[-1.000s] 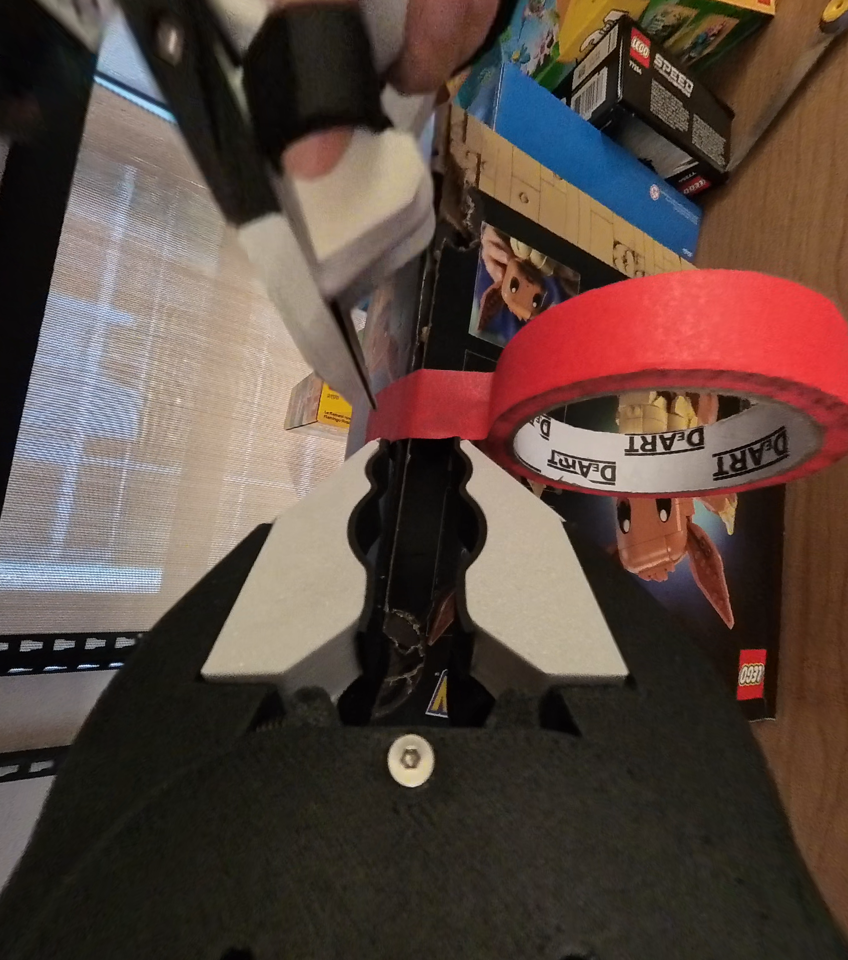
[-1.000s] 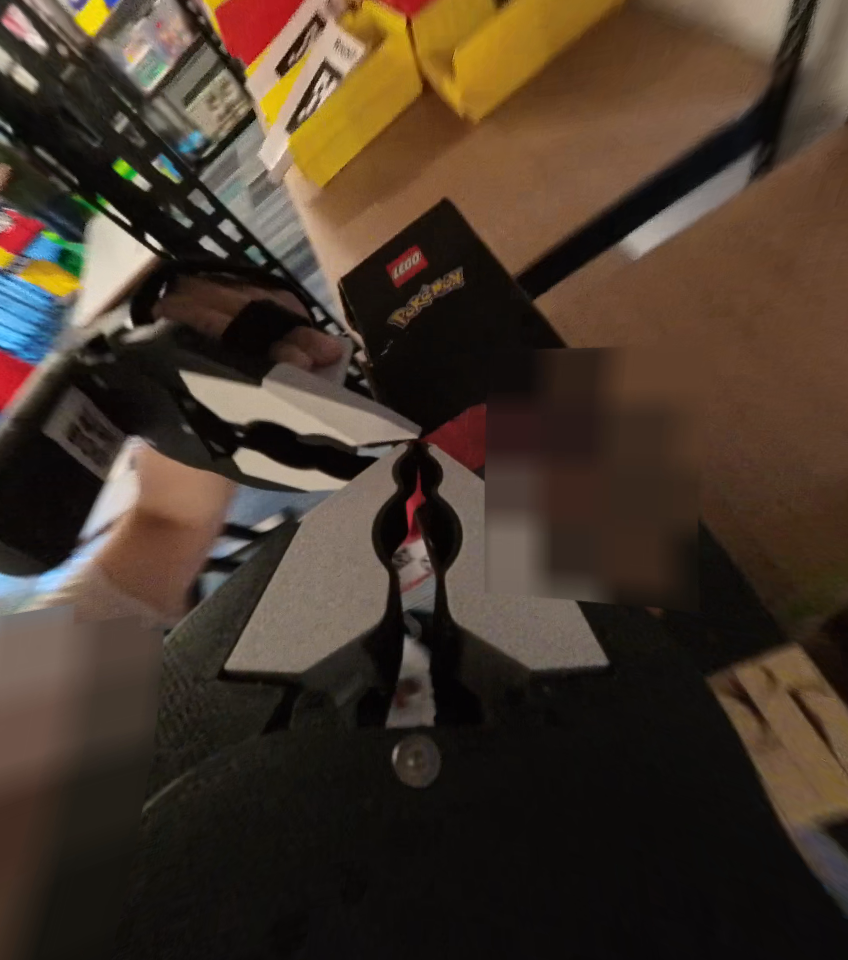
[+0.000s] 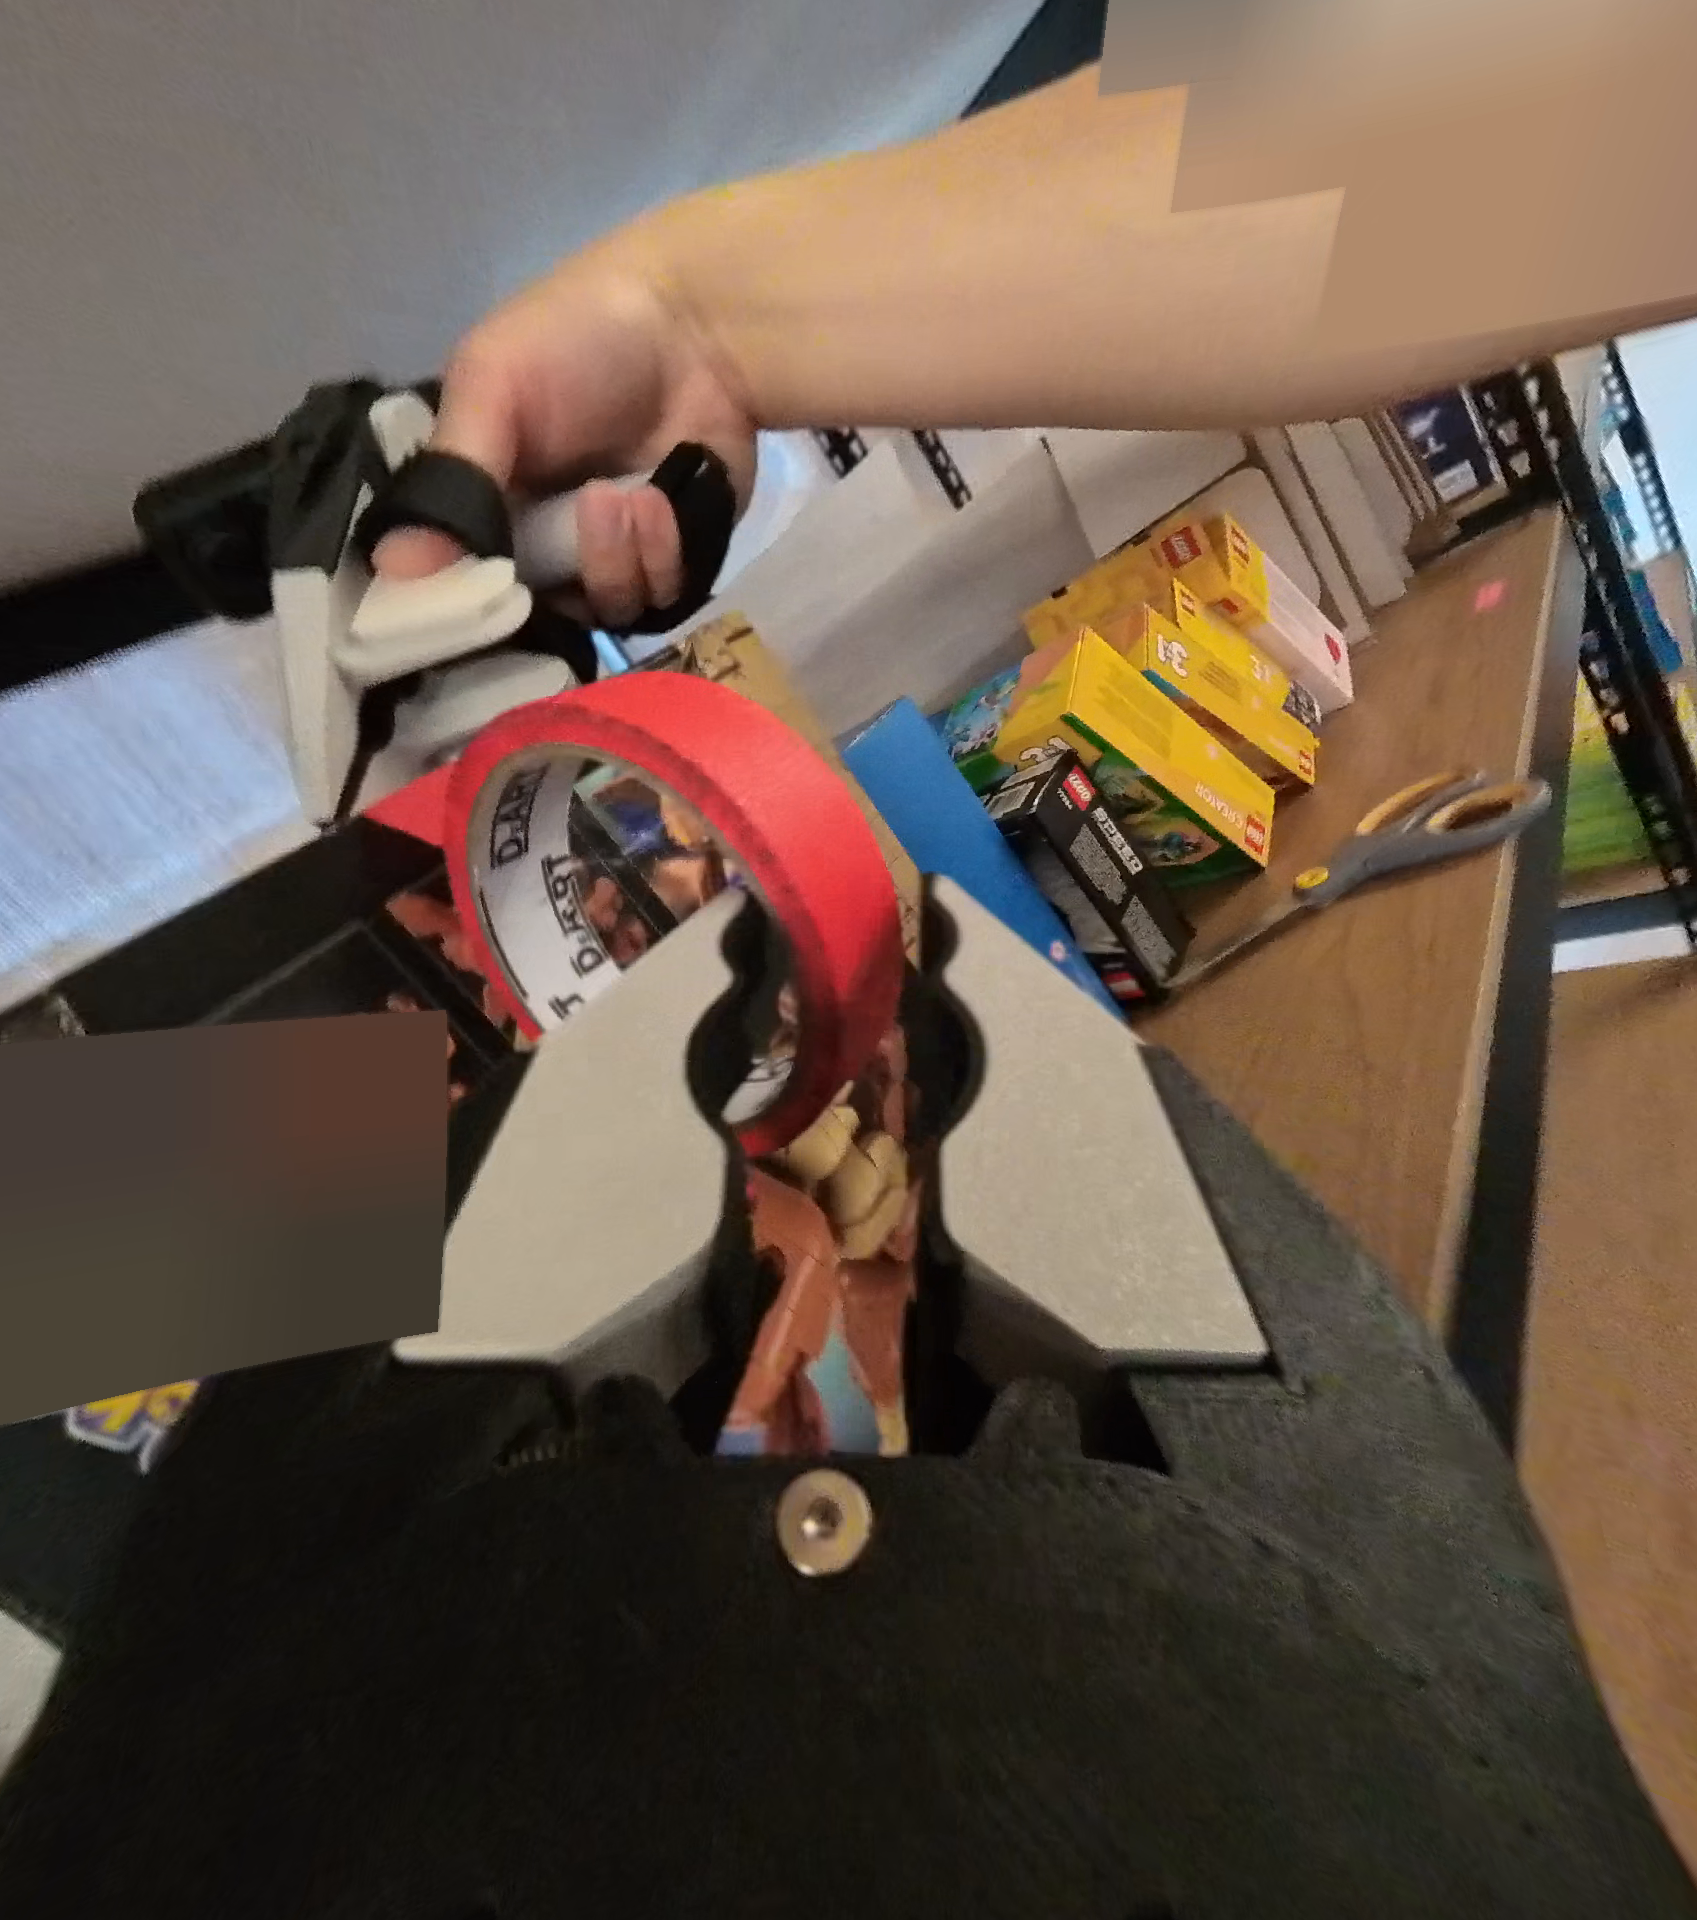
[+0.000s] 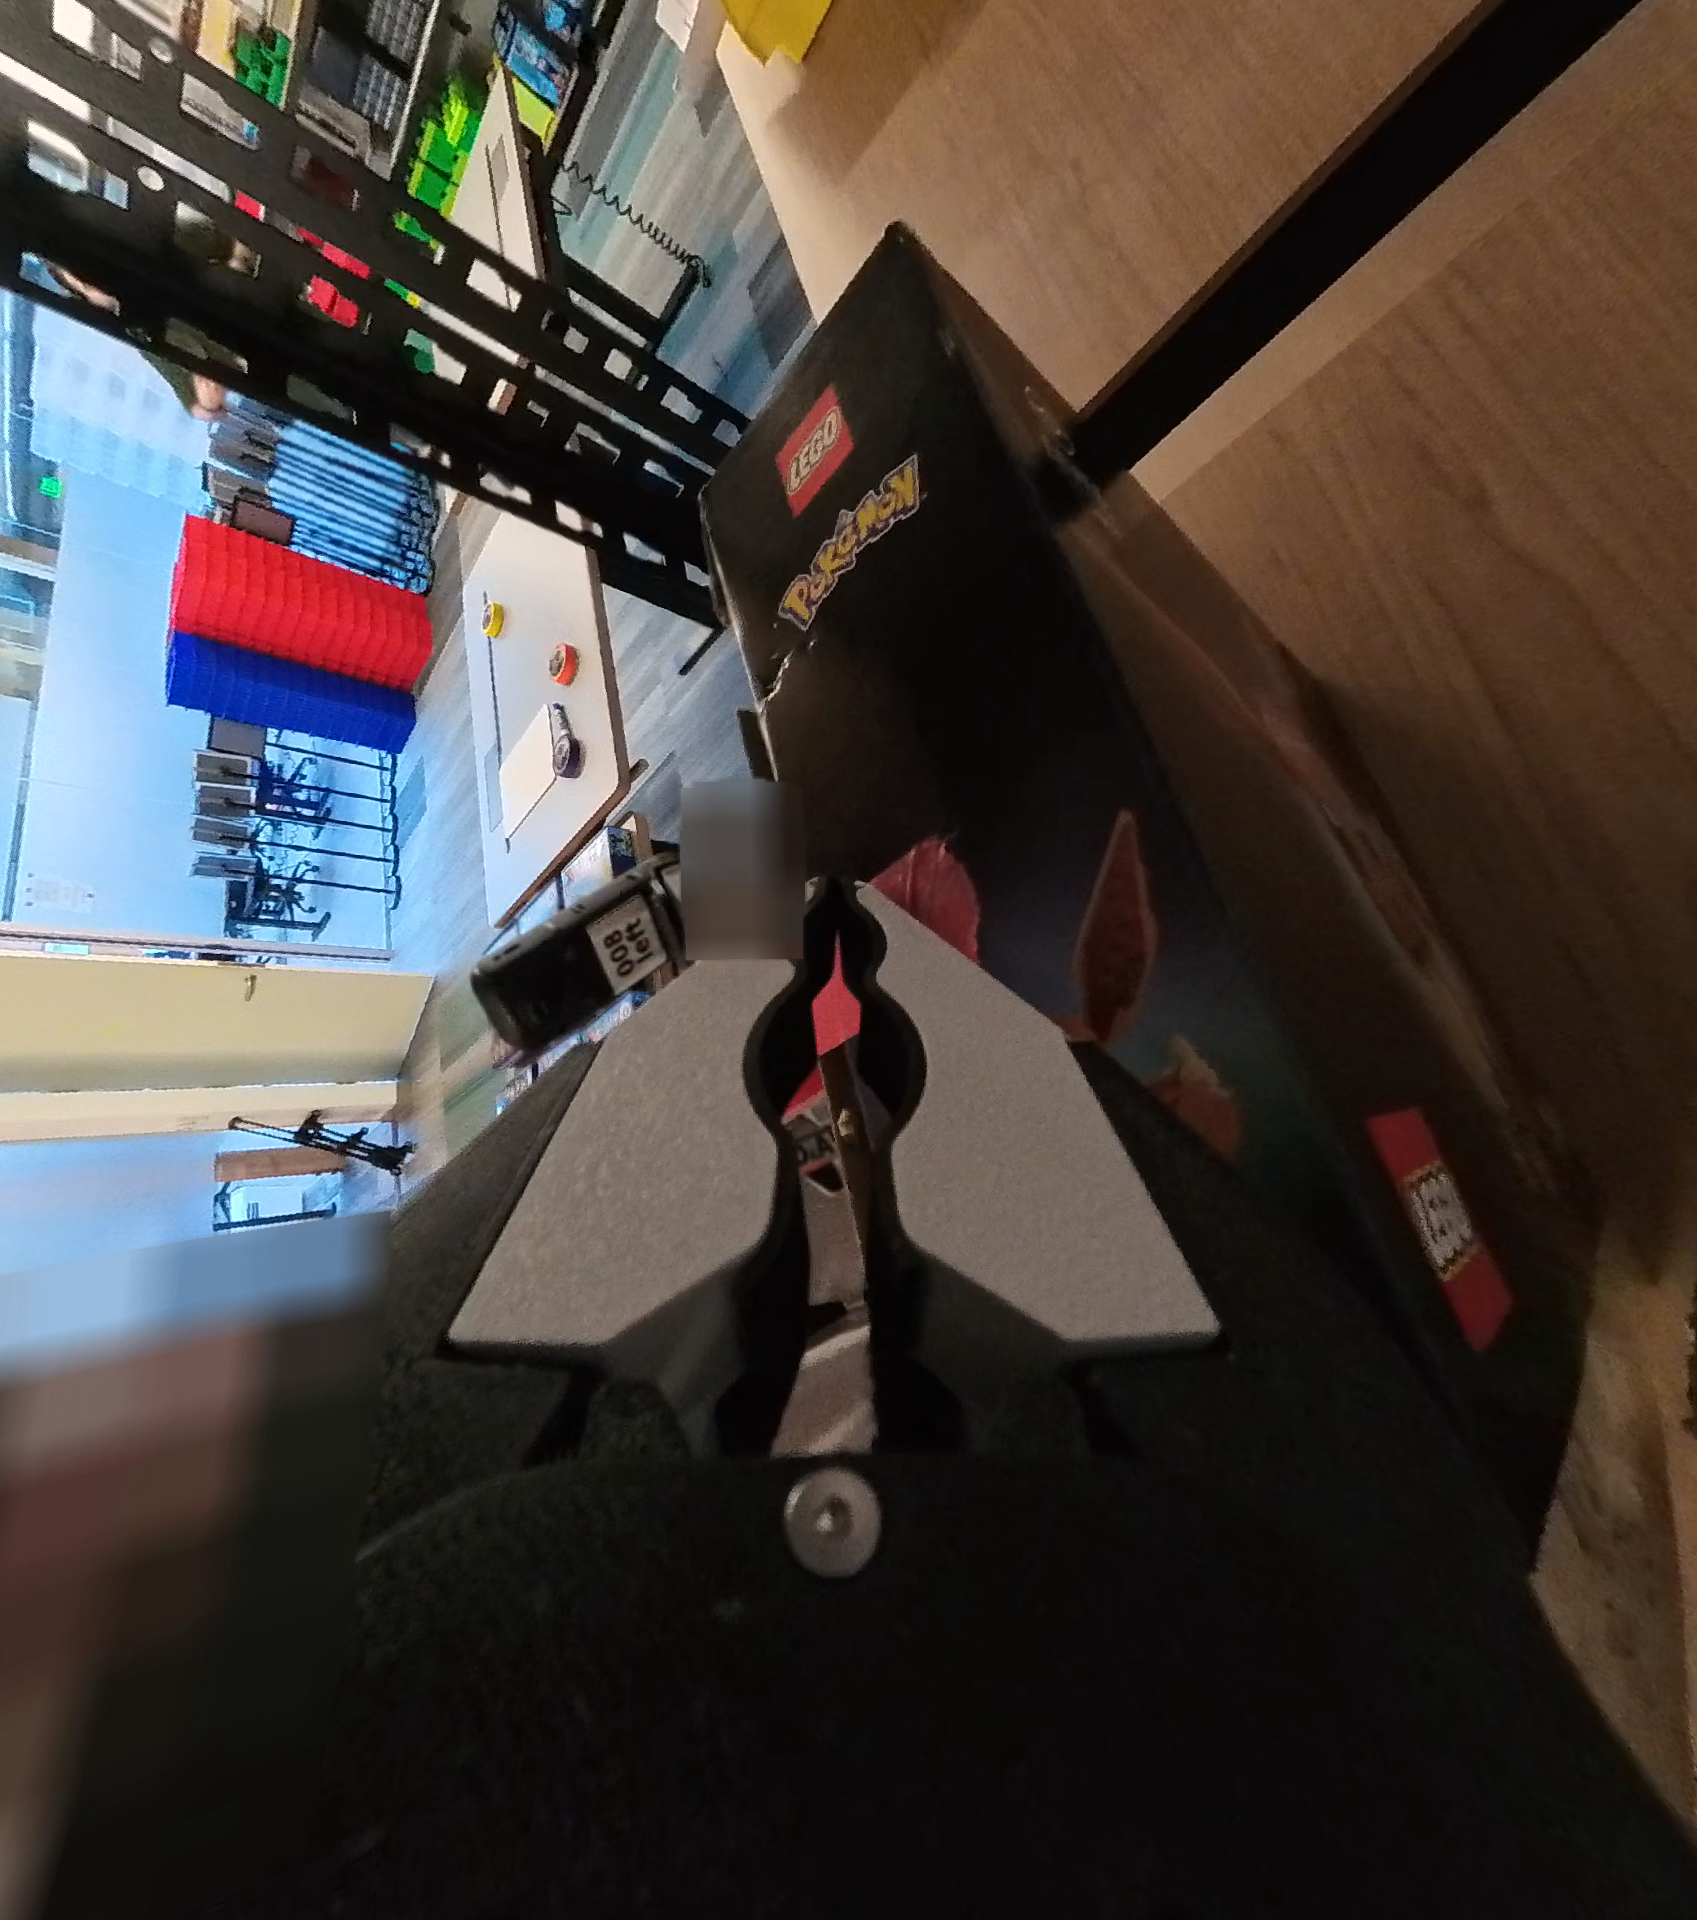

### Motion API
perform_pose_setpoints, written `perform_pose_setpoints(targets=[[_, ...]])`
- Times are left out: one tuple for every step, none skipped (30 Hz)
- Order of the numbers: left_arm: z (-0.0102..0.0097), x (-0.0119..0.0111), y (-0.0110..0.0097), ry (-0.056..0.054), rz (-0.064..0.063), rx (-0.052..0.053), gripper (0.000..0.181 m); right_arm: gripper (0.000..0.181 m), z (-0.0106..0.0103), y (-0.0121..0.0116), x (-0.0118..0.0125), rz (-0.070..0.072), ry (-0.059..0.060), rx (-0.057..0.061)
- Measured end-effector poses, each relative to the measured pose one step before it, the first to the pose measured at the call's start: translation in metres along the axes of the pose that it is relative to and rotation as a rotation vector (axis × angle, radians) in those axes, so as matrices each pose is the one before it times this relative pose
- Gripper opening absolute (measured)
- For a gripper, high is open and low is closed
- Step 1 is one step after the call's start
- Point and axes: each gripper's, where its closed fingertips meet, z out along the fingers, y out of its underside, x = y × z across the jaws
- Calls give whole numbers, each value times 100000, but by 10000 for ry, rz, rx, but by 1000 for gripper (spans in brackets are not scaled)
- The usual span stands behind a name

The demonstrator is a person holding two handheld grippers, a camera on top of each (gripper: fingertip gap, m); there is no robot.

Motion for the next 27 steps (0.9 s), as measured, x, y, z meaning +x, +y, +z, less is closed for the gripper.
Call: perform_pose_setpoints(targets=[[209, 25, -28, 114, 314, 188, 22, 0, 3, -8, 1, -10, -25, -37], [163, 84, 56, 204, -116, 92, 20, 0, -3, -8, 7, -8, -23, -43], [106, 152, 132, 308, -501, -39, 17, 0, 4, 8, -6, 16, -32, -48], [34, 134, 168, 297, -697, -151, 15, 0, 9, 12, -3, 9, -38, -48], [-65, 64, 122, 220, -740, -184, 14, 0, 12, 5, 2, 1, -39, -43], [-115, 1, 12, 148, -740, -130, 14, 0, 32, 26, -32, 17, -47, -50], [-78, 70, 11, 144, -765, -116, 15, 0, 70, 58, -65, -5, -64, -79], [3, 143, 64, 173, -783, -170, 14, 0, 78, 73, -80, -24, -68, -97], [64, 192, 20, 206, -782, -151, 14, 0, 48, 56, -61, -8, -57, -90], [64, 188, -114, 217, -721, -65, 14, 0, 18, 17, -7, 4, -28, -60], [46, 88, -148, 182, -653, -32, 13, 0, -28, -51, 51, -31, 10, -27], [53, 37, -88, 166, -695, -68, 13, 0, -39, -26, 43, -30, -1, -29], [70, 86, -98, 233, -786, -63, 13, 0, -6, -13, 20, -22, -23, -41], [101, 200, -197, 314, -876, 6, 14, 0, 16, 31, -24, -23, -48, -56], [67, 249, -276, 324, -802, 75, 14, 0, 15, 11, -11, -6, -46, -46], [13, 90, -174, 175, -616, 47, 14, 0, -27, -19, 31, -13, -18, -13], [-26, -117, 60, -13, -383, -91, 14, 0, -61, -52, 60, -18, 3, 11], [-36, -219, 188, -154, -73, -172, 14, 0, -61, -35, 47, -12, -6, 11], [-29, -215, 267, -213, 55, -192, 14, 0, -7, -5, 9, 1, -30, -15], [-23, -112, 228, -170, 53, -161, 15, 0, 31, 24, -24, 5, -26, -41], [-50, -28, 27, -120, 90, -52, 14, 0, 27, 4, -13, -21, 5, -47], [-41, -60, 64, -125, 49, -73, 14, 0, 16, 23, -9, -34, 11, -58], [-16, -101, 209, -120, -24, -154, 15, 0, 24, 11, -21, -9, -3, -55], [-10, -18, 161, -54, -1, -102, 14, 0, 43, 37, -50, -9, -24, -61], [7, 35, 106, -21, 109, -46, 14, 0, 31, 39, -46, -15, -39, -58], [8, -43, 149, -74, 200, -31, 14, 0, 3, -8, -13, -4, -35, -18], [11, -128, 138, -128, 241, 49, 16, 0, -45, -55, 41, 0, -11, 20]])
